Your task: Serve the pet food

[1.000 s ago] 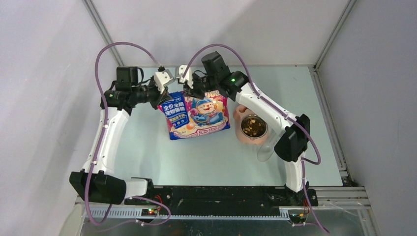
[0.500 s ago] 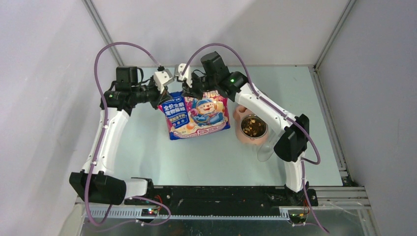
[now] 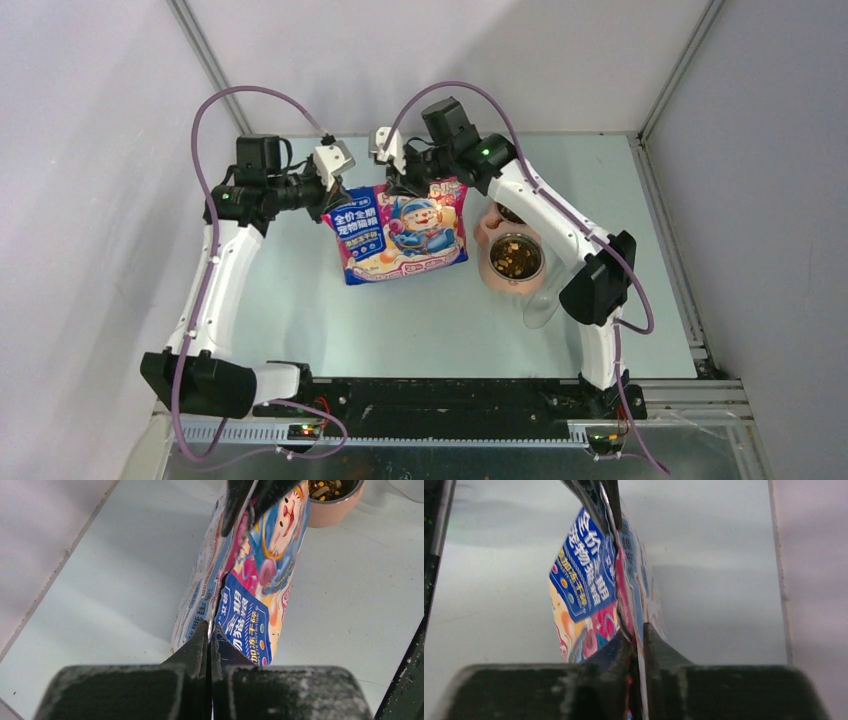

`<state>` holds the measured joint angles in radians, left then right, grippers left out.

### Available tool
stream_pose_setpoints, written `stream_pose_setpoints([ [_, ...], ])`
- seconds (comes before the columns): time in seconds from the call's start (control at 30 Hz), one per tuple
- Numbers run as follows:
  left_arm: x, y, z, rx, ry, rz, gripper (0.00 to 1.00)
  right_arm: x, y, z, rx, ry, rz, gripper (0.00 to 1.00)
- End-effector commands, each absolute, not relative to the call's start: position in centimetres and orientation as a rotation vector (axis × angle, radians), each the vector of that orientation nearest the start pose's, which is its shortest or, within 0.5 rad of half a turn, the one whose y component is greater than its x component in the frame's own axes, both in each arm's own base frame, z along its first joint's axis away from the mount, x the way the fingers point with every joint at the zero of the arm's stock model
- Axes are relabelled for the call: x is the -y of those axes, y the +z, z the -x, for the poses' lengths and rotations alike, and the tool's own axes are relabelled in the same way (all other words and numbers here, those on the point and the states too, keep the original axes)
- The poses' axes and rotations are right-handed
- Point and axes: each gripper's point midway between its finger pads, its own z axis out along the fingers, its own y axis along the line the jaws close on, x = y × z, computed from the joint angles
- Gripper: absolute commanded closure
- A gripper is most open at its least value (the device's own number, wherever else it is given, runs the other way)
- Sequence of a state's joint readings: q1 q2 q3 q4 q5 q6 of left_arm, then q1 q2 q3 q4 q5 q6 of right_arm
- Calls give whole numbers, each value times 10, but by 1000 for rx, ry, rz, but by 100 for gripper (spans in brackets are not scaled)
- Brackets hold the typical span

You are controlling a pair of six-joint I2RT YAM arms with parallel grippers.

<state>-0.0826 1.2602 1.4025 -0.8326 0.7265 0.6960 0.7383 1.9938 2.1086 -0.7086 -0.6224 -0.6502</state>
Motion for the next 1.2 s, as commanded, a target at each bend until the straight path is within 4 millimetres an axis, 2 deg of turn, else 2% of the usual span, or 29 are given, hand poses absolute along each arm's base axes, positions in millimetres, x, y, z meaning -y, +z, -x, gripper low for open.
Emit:
stream_pose_setpoints([
  [0.0,122,325,-314,-1656,-398,-1111,100,-381,308,-368,-1401,557,1584,94],
  [0.03,121,324,-314,-1661,-399,-1111,100,-376,308,-371,-1407,548,1583,100],
  [0.13,121,324,-315,-1662,-398,-1112,100,-367,309,-375,-1435,540,1571,99],
  [0.17,121,324,-315,-1661,-397,-1113,100,-363,309,-379,-1448,522,1560,90],
  [0.3,120,323,-316,-1666,-396,-1112,100,-353,308,-387,-1467,469,1545,88],
  [0.37,120,322,-317,-1672,-397,-1112,100,-348,312,-391,-1471,450,1528,81],
  [0.4,120,322,-317,-1672,-397,-1112,100,-345,314,-392,-1470,442,1523,81],
  [0.43,120,322,-317,-1670,-394,-1113,100,-343,316,-391,-1460,441,1536,86],
  [0.47,119,322,-317,-1673,-395,-1113,100,-339,316,-391,-1455,442,1545,98],
  [0.6,118,321,-317,-1676,-393,-1115,100,-328,318,-387,-1459,456,1561,100],
  [0.63,118,320,-317,-1676,-392,-1116,100,-325,319,-387,-1467,452,1554,95],
  [0.67,118,321,-317,-1676,-391,-1115,100,-322,319,-388,-1475,437,1550,81],
  [0.7,118,321,-317,-1676,-390,-1116,100,-320,319,-389,-1475,424,1549,76],
  [0.77,118,321,-317,-1673,-390,-1117,100,-314,318,-390,-1469,392,1563,80],
  [0.8,118,321,-317,-1676,-392,-1116,100,-312,317,-391,-1465,376,1574,93],
  [0.83,118,320,-318,-1678,-391,-1115,100,-308,316,-391,-1470,372,1578,97],
  [0.93,118,321,-317,-1678,-393,-1116,100,-300,316,-390,-1477,375,1587,100],
  [1.0,118,321,-317,-1677,-394,-1118,100,-295,316,-393,-1498,352,1571,88],
  [1.03,118,321,-317,-1677,-393,-1118,100,-292,316,-395,-1504,340,1566,75],
  [1.07,118,322,-317,-1676,-393,-1117,100,-289,316,-397,-1508,317,1562,73],
  [1.1,118,321,-317,-1677,-394,-1118,100,-286,315,-399,-1513,307,1560,79],
  [1.17,118,321,-318,-1679,-394,-1118,100,-281,313,-397,-1499,312,1585,99],
])
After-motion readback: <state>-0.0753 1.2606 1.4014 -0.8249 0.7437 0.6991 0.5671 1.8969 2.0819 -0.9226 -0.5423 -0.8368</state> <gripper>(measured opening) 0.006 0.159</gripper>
